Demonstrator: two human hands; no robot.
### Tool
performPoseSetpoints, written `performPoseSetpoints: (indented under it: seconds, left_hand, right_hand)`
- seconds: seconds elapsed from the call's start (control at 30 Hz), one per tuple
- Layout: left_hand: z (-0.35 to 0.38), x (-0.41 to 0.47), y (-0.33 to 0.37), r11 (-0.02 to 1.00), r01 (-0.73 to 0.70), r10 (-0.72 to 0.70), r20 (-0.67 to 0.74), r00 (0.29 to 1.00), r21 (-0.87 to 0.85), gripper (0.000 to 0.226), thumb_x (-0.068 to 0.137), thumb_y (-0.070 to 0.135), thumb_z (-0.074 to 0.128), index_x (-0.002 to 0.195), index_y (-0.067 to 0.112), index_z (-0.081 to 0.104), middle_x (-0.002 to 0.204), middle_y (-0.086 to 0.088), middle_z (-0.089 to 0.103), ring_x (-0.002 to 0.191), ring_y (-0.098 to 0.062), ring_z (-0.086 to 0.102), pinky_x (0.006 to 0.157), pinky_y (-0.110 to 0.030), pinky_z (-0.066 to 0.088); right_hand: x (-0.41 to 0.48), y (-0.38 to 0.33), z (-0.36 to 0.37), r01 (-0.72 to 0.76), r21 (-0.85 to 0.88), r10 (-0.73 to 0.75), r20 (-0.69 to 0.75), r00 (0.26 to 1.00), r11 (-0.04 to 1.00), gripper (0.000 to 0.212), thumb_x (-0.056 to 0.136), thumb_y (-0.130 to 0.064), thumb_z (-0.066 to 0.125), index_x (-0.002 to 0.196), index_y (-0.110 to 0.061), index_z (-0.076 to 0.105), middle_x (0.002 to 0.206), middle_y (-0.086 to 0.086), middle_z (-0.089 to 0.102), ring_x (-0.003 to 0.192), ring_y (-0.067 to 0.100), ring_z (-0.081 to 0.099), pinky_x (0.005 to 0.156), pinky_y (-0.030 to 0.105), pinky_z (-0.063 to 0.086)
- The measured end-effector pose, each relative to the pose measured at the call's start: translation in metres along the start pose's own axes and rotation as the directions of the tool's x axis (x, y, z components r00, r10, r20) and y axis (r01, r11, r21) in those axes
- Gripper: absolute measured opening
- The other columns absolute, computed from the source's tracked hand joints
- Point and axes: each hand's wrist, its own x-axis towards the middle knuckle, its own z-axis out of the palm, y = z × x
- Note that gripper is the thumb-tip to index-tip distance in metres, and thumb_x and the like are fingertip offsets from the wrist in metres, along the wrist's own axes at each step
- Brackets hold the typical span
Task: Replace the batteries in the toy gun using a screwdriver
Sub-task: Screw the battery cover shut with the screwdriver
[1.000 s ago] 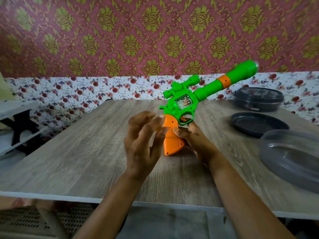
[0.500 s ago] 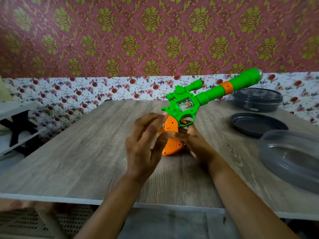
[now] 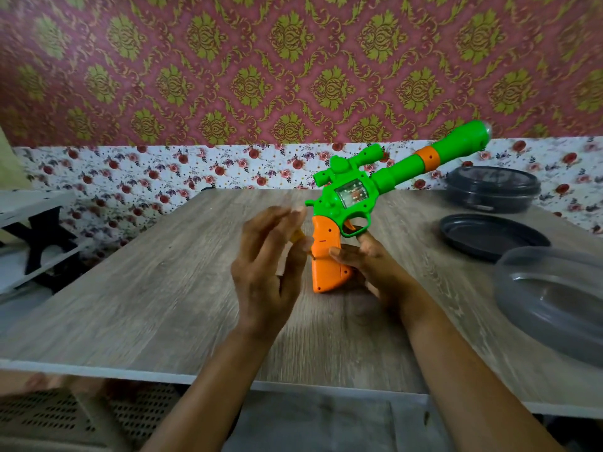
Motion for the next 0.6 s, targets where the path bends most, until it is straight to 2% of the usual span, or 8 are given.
performPoseSetpoints:
  seconds: [0.07, 0.13, 0.23, 0.37, 0.43, 0.5, 0.53, 0.6]
  left_hand:
    - [0.0001, -0.0006, -0.0013, 1.0, 0.003, -0.002, -0.034, 0.999, 0.016, 0.014, 0.093, 0.015, 0.054, 0.106, 0.011, 0.056, 0.101, -0.006, 0.048, 0.09, -0.004, 0.049, 0.074, -0.009, 0.043]
    - [0.0019, -0.0019, -0.0008, 1.0, 0.012, -0.013, -0.045, 0.999, -0.012, 0.015, 0.095, 0.014, 0.049, 0.108, 0.009, 0.05, 0.1, -0.009, 0.053, 0.091, 0.0, 0.049, 0.076, -0.006, 0.042]
    - [0.0045, -0.0025, 0.0025, 0.998, 0.026, -0.025, 0.019, 1.0, -0.059, 0.028, 0.099, 0.015, 0.037, 0.125, 0.006, 0.04, 0.117, -0.006, 0.059, 0.103, -0.008, 0.06, 0.083, -0.011, 0.047]
    - [0.0047, -0.0026, 0.0023, 0.999, -0.033, 0.034, 0.044, 0.998, -0.017, 0.03, 0.095, 0.008, 0.04, 0.121, 0.0, 0.054, 0.13, -0.017, 0.054, 0.119, -0.008, 0.053, 0.09, -0.01, 0.043]
    - [0.0032, -0.0016, 0.0007, 0.998, -0.055, 0.055, 0.019, 0.998, -0.002, 0.021, 0.095, 0.014, 0.047, 0.112, 0.007, 0.058, 0.124, -0.013, 0.051, 0.11, -0.008, 0.052, 0.085, -0.012, 0.044]
    - [0.0022, -0.0015, -0.0008, 0.998, -0.062, 0.063, -0.02, 0.998, 0.021, 0.012, 0.093, 0.015, 0.053, 0.104, 0.013, 0.058, 0.107, -0.007, 0.044, 0.095, -0.012, 0.05, 0.07, -0.022, 0.047]
    - [0.0024, -0.0018, -0.0008, 0.998, -0.066, 0.067, -0.032, 0.997, 0.025, 0.012, 0.092, 0.011, 0.054, 0.103, 0.013, 0.058, 0.102, -0.006, 0.043, 0.09, -0.013, 0.049, 0.065, -0.026, 0.046]
    - [0.0035, -0.0021, 0.0005, 0.998, -0.068, 0.068, -0.02, 0.997, 0.011, 0.017, 0.094, 0.009, 0.05, 0.111, 0.011, 0.053, 0.104, -0.005, 0.047, 0.089, -0.014, 0.052, 0.066, -0.025, 0.047]
  right_hand:
    - [-0.0006, -0.0006, 0.0004, 0.001, 0.014, -0.002, 0.01, 1.0, 1.0, 0.046, 0.088, -0.001, 0.053, 0.13, -0.017, 0.041, 0.12, 0.017, 0.061, 0.102, 0.023, 0.063, 0.085, 0.035, 0.053]
    - [-0.0008, -0.0002, 0.0004, -0.003, 0.02, 0.002, 0.018, 1.0, 1.0, 0.043, 0.089, -0.003, 0.053, 0.127, -0.018, 0.044, 0.121, 0.018, 0.061, 0.104, 0.025, 0.063, 0.087, 0.037, 0.053]
    - [-0.0009, 0.0003, 0.0002, -0.008, 0.019, 0.008, 0.016, 1.0, 1.0, 0.04, 0.089, -0.006, 0.054, 0.126, -0.02, 0.046, 0.119, 0.014, 0.063, 0.106, 0.025, 0.062, 0.086, 0.038, 0.053]
    - [-0.0003, 0.0014, -0.0007, -0.009, 0.02, 0.009, 0.019, 1.0, 1.0, 0.038, 0.089, -0.008, 0.055, 0.123, -0.023, 0.048, 0.119, 0.012, 0.064, 0.107, 0.024, 0.063, 0.089, 0.039, 0.053]
    - [0.0002, 0.0025, -0.0007, -0.003, 0.025, 0.002, 0.025, 1.0, 1.0, 0.042, 0.089, -0.007, 0.055, 0.128, -0.021, 0.046, 0.118, 0.012, 0.064, 0.103, 0.023, 0.065, 0.087, 0.038, 0.054]
    - [0.0005, 0.0022, 0.0002, 0.009, 0.025, -0.01, 0.028, 1.0, 1.0, 0.043, 0.089, -0.006, 0.054, 0.129, -0.02, 0.045, 0.117, 0.012, 0.064, 0.101, 0.022, 0.065, 0.084, 0.035, 0.055]
    - [0.0006, 0.0021, 0.0003, 0.012, 0.022, -0.012, 0.029, 1.0, 1.0, 0.043, 0.089, -0.005, 0.054, 0.129, -0.019, 0.045, 0.116, 0.011, 0.065, 0.099, 0.021, 0.065, 0.083, 0.034, 0.055]
    - [0.0002, 0.0017, 0.0005, 0.014, 0.028, -0.014, 0.024, 1.0, 1.0, 0.041, 0.089, -0.005, 0.053, 0.126, -0.02, 0.045, 0.112, 0.009, 0.066, 0.096, 0.018, 0.066, 0.081, 0.031, 0.056]
